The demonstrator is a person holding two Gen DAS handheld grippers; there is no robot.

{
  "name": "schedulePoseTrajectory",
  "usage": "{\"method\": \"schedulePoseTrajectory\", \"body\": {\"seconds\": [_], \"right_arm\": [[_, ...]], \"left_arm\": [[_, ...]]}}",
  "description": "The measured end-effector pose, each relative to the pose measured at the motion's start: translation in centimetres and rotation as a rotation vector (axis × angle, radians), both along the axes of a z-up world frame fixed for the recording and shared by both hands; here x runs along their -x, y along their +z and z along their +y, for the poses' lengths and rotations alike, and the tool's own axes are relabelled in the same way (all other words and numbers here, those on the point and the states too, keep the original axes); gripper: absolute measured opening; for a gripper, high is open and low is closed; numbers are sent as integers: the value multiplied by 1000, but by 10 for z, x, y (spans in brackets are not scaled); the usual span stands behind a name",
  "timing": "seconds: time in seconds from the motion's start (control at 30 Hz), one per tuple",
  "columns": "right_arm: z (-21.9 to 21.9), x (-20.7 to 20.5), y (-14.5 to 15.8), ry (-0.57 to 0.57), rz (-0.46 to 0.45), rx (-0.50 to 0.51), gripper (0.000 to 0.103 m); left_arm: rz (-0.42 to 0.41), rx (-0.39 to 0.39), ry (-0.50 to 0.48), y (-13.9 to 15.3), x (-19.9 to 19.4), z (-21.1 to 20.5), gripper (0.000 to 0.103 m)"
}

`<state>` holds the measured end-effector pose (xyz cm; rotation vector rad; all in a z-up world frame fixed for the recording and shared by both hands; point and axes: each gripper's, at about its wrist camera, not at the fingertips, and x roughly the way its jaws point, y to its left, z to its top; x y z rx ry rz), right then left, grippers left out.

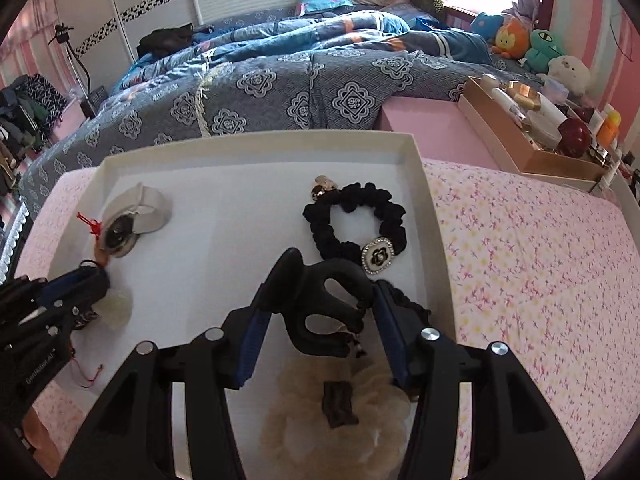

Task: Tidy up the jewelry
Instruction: 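Open left tool to drop the pendant while right tool releases the claw clip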

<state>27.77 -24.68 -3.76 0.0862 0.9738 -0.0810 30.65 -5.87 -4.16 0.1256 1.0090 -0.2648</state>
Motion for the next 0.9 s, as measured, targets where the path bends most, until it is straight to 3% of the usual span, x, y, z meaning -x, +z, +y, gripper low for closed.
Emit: {"method": "schedulePoseTrajectory", "body": {"seconds": [0.23,0.57,0.73,0.9], "right_arm": [[6,-4,-5,29,1,25,53],[8,-2,-1,36,0,60,57],[14,-1,3,48,-6,102,64],[13,1,7,44,-14,108,66]], "left_arm": [[15,36,-10,-4,-5,-6,18],[-4,25,-12,-1,0,-10,19],[-32,13,-14,6,5,-12,37],[-55,-4,-16,15,12,-14,39]]}}
